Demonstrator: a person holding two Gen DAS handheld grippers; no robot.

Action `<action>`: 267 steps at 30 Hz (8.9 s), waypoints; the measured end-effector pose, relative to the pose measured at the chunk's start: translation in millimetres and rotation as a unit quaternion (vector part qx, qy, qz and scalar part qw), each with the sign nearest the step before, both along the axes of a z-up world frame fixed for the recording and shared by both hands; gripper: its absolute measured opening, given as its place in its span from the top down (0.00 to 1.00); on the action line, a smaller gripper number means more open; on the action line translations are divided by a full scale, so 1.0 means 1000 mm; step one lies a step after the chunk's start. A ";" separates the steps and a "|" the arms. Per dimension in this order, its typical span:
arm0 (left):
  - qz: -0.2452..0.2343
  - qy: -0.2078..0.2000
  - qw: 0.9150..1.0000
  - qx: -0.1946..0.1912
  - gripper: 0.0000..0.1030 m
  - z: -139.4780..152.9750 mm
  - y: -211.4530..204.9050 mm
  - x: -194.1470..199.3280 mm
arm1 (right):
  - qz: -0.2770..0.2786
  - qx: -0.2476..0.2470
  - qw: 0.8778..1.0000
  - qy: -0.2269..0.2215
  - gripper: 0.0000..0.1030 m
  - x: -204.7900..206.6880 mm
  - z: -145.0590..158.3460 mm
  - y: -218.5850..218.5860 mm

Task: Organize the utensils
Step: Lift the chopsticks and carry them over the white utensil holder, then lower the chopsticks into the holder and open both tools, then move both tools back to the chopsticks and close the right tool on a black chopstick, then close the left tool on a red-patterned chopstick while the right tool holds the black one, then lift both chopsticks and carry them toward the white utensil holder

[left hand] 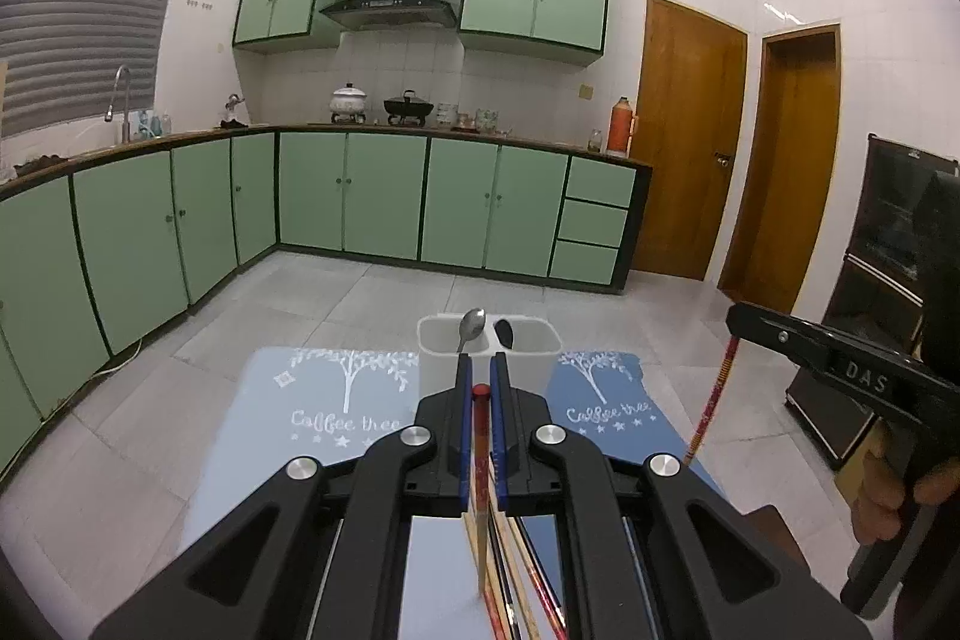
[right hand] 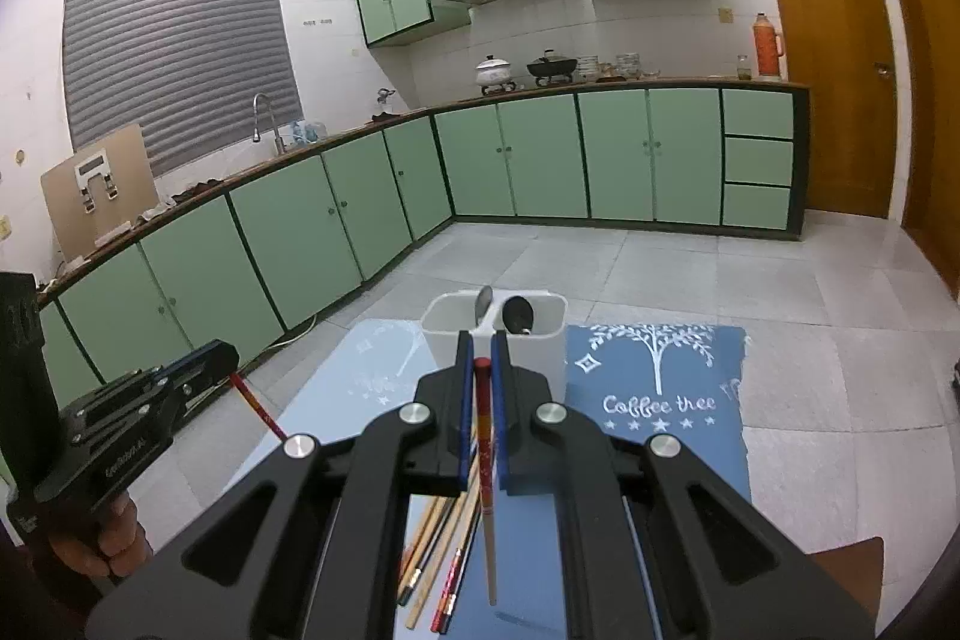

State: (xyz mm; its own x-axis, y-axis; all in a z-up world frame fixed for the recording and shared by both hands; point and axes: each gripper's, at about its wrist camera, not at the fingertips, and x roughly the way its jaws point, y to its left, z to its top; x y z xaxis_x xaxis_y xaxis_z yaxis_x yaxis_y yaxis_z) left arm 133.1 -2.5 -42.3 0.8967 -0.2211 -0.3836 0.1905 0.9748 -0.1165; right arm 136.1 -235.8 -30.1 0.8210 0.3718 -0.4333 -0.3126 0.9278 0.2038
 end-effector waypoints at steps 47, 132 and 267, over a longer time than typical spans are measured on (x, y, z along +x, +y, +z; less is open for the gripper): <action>0.015 -0.017 1.000 0.017 0.75 0.019 -0.014 0.191 | -0.026 0.001 1.000 -0.016 0.78 0.197 0.012 -0.001; 0.006 0.163 0.986 0.033 0.33 -0.197 -0.006 -0.042 | -0.060 -0.104 0.981 0.153 0.94 -0.062 -0.229 0.041; 0.010 0.215 0.976 0.030 0.84 -0.194 0.008 -0.034 | -0.065 -0.082 0.987 0.123 0.94 -0.072 -0.190 0.015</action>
State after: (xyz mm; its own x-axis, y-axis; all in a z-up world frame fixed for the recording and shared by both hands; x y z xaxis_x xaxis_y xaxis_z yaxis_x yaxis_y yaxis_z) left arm 99.6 5.7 -236.1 0.6535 -0.1702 -0.7375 0.1169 0.9854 -0.1239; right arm 64.4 -220.5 -219.7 0.7202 0.1781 -0.6705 -0.1488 0.9836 0.1014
